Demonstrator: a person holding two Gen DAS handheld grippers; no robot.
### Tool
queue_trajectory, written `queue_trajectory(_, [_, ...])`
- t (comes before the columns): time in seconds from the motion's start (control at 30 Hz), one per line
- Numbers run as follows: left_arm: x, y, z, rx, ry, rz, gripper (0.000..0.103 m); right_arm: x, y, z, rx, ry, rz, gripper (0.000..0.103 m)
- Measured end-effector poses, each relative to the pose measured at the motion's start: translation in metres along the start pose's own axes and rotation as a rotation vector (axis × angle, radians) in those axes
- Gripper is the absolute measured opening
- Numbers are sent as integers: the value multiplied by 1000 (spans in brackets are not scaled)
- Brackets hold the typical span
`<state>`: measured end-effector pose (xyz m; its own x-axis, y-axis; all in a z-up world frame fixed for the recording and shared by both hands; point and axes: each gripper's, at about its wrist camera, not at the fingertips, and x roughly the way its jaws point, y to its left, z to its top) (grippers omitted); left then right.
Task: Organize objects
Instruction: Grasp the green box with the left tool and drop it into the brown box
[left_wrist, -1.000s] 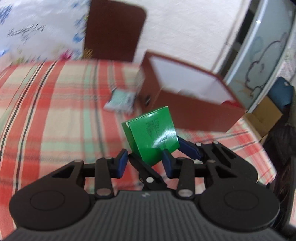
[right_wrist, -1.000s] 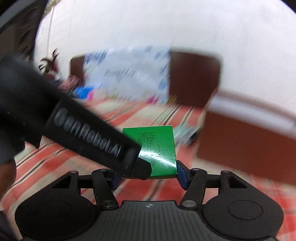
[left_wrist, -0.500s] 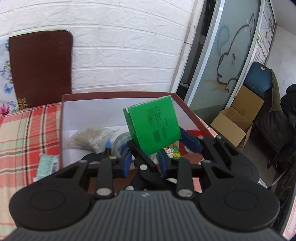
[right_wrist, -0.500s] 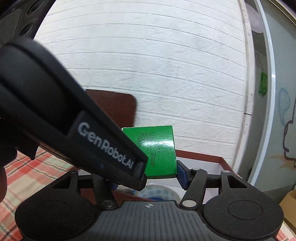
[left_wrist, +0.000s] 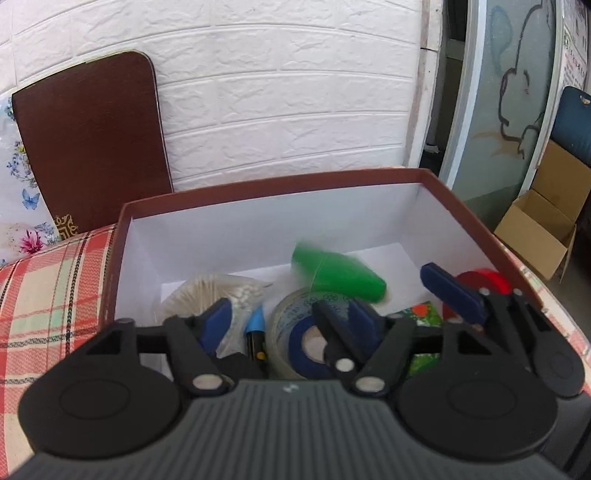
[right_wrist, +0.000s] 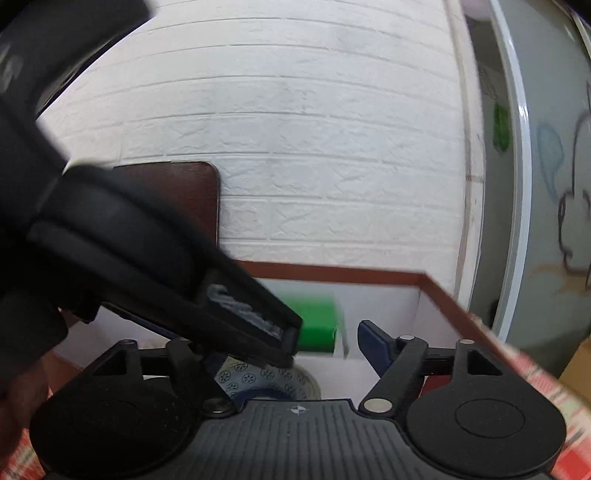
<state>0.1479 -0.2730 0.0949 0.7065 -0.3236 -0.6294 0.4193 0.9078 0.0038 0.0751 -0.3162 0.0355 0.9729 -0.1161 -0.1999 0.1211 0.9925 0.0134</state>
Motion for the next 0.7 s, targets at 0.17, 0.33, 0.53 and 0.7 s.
queue_trajectory(0.17, [1,-4,-2,34,-21,24,77,-5,6,-5,9,-32,-8,74])
queue_trajectory(0.33, [3,-4,-2,25,-20,22,77,-13,6,-6,10,-43,-13,76])
queue_trajectory(0.53, [2,-6,-5,27,-24,30,77,-8,-19,-14,10,-51,-18,78])
queue_trajectory(0.7, [0,-5,-7,31,-32,36,78,-5,-23,-9,9,-55,-21,80])
